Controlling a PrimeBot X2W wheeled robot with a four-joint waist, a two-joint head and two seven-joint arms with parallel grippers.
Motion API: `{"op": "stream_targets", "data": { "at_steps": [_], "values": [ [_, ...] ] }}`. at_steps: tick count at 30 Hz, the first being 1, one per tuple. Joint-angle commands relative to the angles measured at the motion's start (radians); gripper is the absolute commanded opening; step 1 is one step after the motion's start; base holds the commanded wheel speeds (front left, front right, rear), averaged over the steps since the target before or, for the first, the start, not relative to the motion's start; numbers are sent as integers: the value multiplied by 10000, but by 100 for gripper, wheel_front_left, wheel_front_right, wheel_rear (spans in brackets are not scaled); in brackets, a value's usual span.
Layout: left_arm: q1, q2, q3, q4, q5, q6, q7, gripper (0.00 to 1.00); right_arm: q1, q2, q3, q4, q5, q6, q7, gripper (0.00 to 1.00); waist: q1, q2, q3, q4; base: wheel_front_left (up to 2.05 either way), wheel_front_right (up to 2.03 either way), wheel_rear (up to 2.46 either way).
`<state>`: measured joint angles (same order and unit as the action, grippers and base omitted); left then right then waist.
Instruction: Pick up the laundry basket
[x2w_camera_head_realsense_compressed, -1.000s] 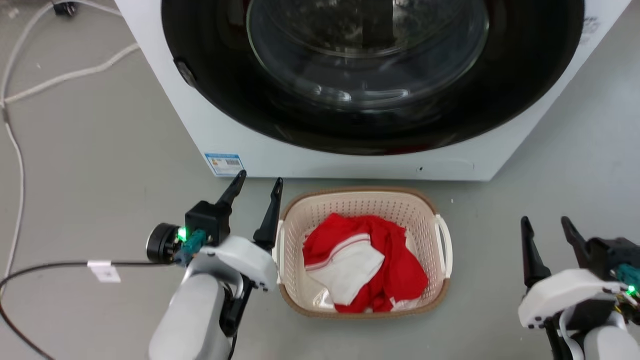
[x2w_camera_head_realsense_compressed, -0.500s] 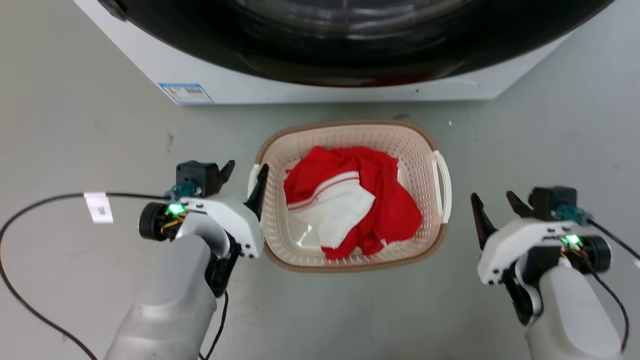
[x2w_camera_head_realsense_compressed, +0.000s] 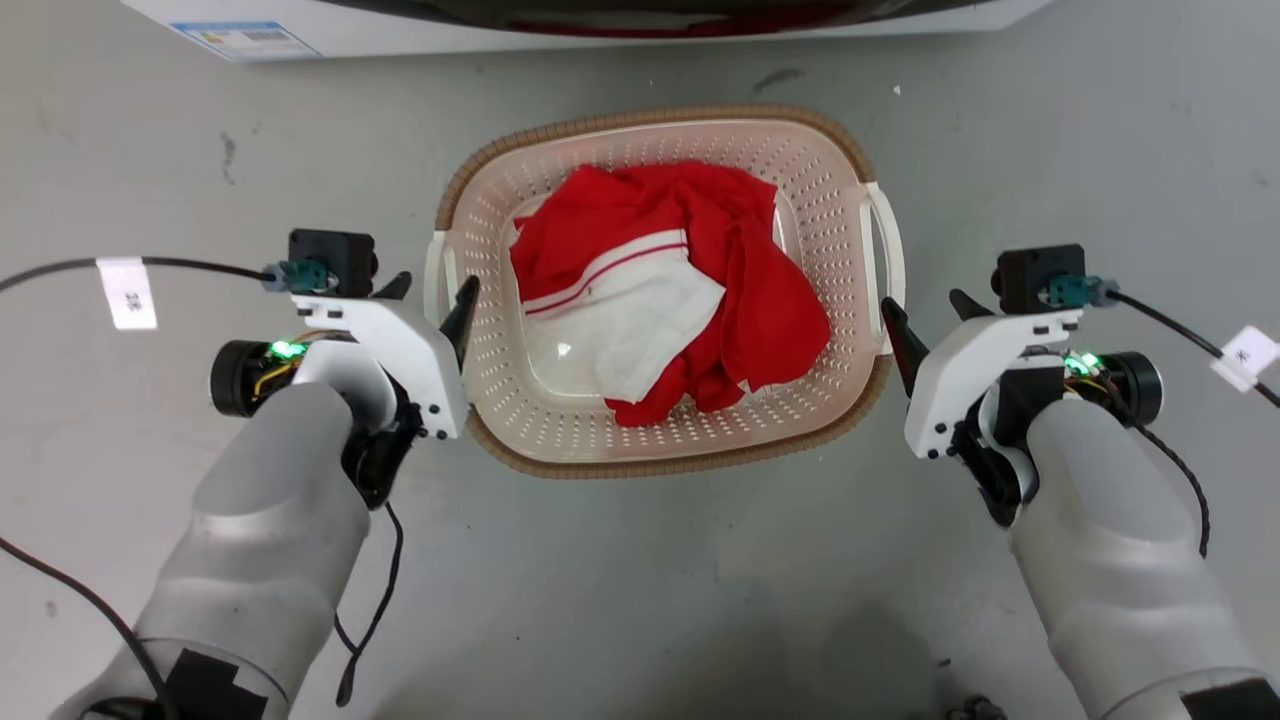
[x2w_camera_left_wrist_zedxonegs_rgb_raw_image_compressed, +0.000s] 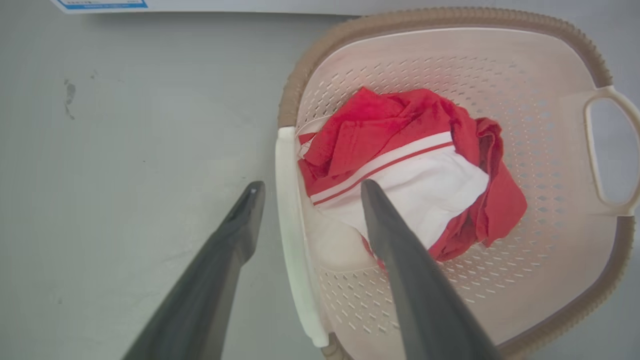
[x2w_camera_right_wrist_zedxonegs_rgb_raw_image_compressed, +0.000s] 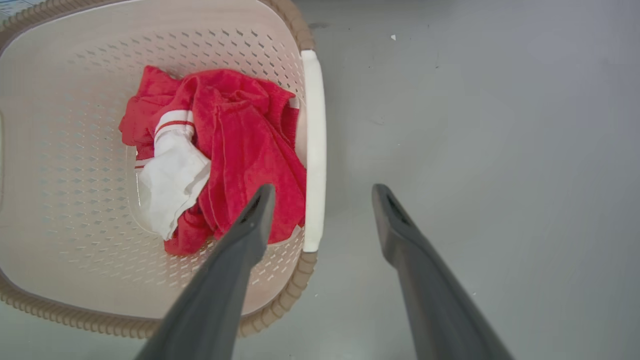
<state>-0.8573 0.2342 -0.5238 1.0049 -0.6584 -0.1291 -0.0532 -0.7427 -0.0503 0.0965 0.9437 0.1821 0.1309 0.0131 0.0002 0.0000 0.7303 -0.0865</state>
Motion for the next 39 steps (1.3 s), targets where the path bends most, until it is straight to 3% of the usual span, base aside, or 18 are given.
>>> {"op": "stream_targets", "data": {
  "at_steps": [1, 10, 19, 20, 21, 22, 23, 32, 39],
  "values": [
    [-132, 61, -40, 59, -70, -24, 49, 100, -217, -1, 53, 113, -13, -3, -31, 100, -2, 0, 266, -96, 0, 0, 0],
    [-855, 451, -820, 589, -891, -24, 869, 100, -1549, -1, 1164, 1716, 982, -3, -12, 100, -2, 0, 909, -183, 0, 0, 0],
    [-1356, 637, -1406, 919, -1375, -24, 1203, 100, -2249, 1, 2357, 2182, 2310, -3, 231, 100, -2, 0, 1320, -293, 0, 0, 0],
    [-1387, 634, -1439, 974, -1441, -24, 1239, 100, -2298, 2, 2484, 2194, 2445, -3, 252, 73, -2, 0, 1342, -299, 0, 0, 0],
    [-1422, 630, -1483, 1010, -1482, -24, 1233, 78, -2336, 1, 2583, 2221, 2562, -3, 261, 40, -2, 0, 1358, -303, 0, 0, 0],
    [-1457, 619, -1531, 1040, -1517, -24, 1162, 5, -2358, -1, 2686, 2248, 2704, -3, 277, 13, -2, 0, 1368, -305, 0, 0, 0],
    [-1455, 579, -1588, 1061, -1594, -23, 1176, 0, -2371, -1, 2819, 2270, 2816, -3, 301, 0, -2, 0, 1371, -306, 0, 0, 0],
    [-1414, 457, -2164, 1017, -2014, -25, 1140, 0, -2483, -5, 3620, 2572, 3557, -3, 358, 0, -2, 0, 1180, -221, 0, 0, 0],
    [-1108, 240, -2674, 1006, -2549, -36, 1622, 0, -2181, 10, 4225, 2753, 4074, -1, 1039, 0, -2, 0, 379, -88, 0, 0, 0]
  ]
}}
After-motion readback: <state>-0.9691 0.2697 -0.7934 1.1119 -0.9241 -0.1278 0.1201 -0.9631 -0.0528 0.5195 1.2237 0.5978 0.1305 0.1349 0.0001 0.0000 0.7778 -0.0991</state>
